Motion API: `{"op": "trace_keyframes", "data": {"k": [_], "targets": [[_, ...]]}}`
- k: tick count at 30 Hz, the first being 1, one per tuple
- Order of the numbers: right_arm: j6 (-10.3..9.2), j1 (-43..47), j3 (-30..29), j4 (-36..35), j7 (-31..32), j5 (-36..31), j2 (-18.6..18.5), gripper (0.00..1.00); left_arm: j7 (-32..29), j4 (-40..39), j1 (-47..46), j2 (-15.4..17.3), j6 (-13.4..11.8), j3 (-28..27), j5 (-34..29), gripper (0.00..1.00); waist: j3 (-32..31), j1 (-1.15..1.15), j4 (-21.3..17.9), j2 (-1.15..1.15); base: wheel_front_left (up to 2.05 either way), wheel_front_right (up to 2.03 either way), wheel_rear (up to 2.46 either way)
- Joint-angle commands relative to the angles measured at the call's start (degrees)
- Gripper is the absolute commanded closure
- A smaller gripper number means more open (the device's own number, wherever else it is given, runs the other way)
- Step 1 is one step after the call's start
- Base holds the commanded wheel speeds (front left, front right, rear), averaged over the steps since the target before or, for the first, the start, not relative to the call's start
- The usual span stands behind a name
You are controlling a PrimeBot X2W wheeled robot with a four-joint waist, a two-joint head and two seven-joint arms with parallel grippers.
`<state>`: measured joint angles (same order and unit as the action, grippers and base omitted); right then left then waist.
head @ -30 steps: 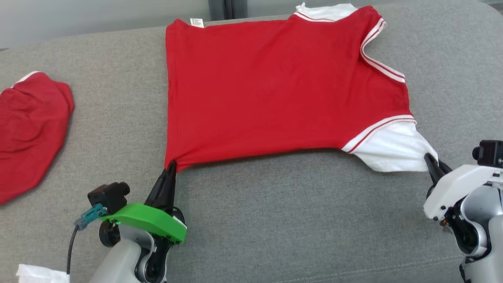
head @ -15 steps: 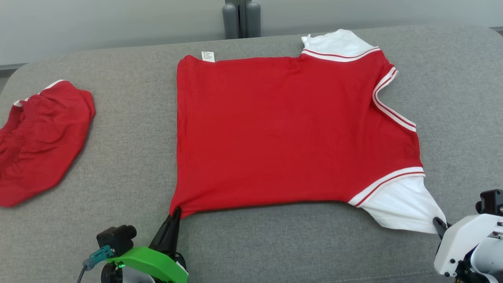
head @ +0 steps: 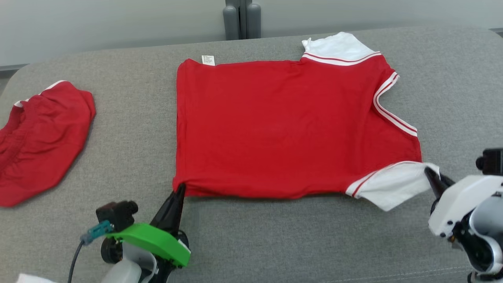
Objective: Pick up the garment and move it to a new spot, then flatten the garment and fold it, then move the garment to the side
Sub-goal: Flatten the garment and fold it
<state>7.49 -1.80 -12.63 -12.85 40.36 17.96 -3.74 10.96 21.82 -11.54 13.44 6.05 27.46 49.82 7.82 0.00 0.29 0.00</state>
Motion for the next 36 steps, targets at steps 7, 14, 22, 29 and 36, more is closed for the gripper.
{"op": "trace_keyframes", "data": {"k": [7,14,22,29,36], "targets": [[0.02,-13.3,4.45,7.28,0.79,-1.01,-7.51,1.0,-5.43,0.55,-9.05,-0.89,-2.08,0.39,-0.07,1.0,3.51,0.0,0.94,0.0,0.0,0.0,0.0],[0.02,-23.88,9.67,16.83,-4.08,-1.13,-11.75,1.0,-8.38,6.17,-16.76,-3.28,-4.53,0.07,0.34,1.0,7.37,0.0,1.81,0.0,0.0,0.0,0.0],[0.01,-31.13,13.39,24.68,-9.78,-2.77,-14.58,1.0,-7.12,12.35,-22.83,-5.29,-5.59,-0.18,-0.7,1.0,10.39,0.0,2.75,0.0,0.0,0.0,0.0],[0.01,-34.4,14.18,28.64,-14.74,-3.75,-14.57,1.0,-5.03,16.21,-25.07,-6.31,-4.6,0.31,-1.3,1.0,11.52,0.0,2.96,0.0,0.0,0.0,0.0],[0.01,-34.43,11.71,30.78,-18.23,-5.1,-12.78,0.0,-1.72,18.5,-25.61,-6.48,-3.59,1.41,-2.82,0.0,10.92,0.0,3.04,0.0,0.0,0.0,0.0]]}}
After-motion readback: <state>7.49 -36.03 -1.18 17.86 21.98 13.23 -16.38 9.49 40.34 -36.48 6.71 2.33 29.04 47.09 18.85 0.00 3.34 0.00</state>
